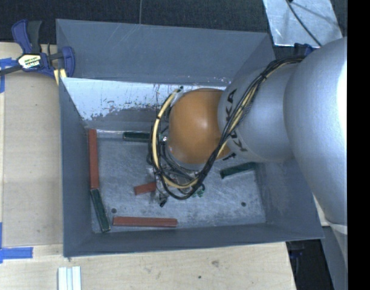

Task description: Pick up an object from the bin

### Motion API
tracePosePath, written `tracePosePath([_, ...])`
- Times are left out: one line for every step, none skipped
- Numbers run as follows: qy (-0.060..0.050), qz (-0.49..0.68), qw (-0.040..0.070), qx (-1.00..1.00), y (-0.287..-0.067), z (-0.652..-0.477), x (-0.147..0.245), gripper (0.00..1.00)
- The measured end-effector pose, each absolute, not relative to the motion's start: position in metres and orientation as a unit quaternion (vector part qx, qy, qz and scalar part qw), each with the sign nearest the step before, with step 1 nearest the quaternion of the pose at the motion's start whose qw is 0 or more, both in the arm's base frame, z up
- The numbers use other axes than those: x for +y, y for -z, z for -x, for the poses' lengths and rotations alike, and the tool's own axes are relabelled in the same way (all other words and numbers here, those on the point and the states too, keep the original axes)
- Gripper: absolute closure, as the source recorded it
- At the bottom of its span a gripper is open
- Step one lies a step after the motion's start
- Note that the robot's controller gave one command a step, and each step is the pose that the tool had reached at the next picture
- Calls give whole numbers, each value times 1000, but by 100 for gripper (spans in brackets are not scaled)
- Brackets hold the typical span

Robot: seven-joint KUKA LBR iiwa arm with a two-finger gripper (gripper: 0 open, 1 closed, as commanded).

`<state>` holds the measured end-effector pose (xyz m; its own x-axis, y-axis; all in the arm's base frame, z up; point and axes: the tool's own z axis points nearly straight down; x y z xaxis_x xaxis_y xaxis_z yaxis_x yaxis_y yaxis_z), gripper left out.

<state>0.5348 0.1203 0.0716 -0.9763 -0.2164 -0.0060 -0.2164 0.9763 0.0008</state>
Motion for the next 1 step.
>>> tracePosePath([0, 108, 6, 994, -223, -563, 114, 100])
